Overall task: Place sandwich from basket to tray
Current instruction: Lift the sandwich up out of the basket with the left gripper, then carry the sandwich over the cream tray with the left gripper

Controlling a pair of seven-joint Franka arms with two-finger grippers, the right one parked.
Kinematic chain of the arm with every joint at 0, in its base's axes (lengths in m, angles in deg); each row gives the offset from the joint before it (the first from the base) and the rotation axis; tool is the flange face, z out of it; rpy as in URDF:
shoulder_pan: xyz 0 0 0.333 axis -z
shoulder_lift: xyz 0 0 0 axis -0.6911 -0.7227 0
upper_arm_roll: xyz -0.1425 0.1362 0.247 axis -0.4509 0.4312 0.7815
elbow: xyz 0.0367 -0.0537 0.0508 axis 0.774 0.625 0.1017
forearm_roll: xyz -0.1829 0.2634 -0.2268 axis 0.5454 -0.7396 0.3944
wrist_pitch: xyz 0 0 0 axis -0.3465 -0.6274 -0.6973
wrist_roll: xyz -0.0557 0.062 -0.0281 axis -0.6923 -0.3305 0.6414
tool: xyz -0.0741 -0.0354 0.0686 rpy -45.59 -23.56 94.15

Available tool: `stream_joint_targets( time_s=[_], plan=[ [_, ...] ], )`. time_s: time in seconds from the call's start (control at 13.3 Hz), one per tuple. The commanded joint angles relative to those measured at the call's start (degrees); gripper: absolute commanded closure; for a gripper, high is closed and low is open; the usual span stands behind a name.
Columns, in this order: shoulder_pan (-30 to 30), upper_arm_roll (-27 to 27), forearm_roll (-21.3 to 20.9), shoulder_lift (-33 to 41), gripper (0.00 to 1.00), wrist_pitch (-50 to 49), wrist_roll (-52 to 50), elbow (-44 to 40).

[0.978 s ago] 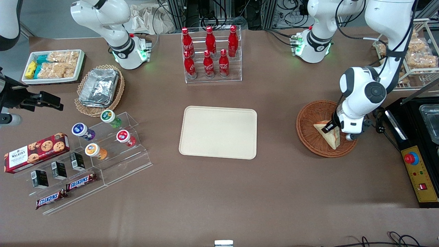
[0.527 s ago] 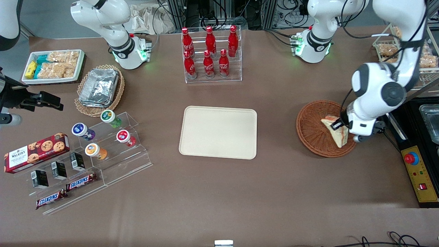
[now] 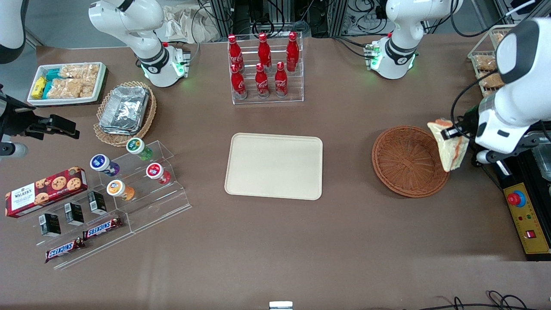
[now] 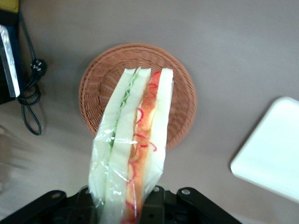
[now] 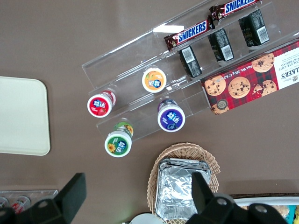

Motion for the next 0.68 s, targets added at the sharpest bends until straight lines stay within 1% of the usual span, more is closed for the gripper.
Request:
stream_joint_targets(
  time_s=[0.0,0.08,0.15,0.3,0.45,0.6],
  plan=[
    [-0.51,-6.88,0.82,-2.12,1.0,-2.82,0.97,-6.71],
    [-0.51,-9.69,1.51,-2.56,1.0,-2.47,-1.47,-7.15],
    [-0.42,-11.8,1.26,-2.91,1.0,-1.17,-5.41,-7.16],
    [0.72,-15.24,0.91,-4.05,1.0,4.01,-11.66,-6.28],
    [3.86,-15.87,0.73,-7.47,1.0,7.27,-14.67,-5.67],
    [7.13,-15.87,-0.49,-10.03,1.0,12.79,-15.03,-2.26]
  ],
)
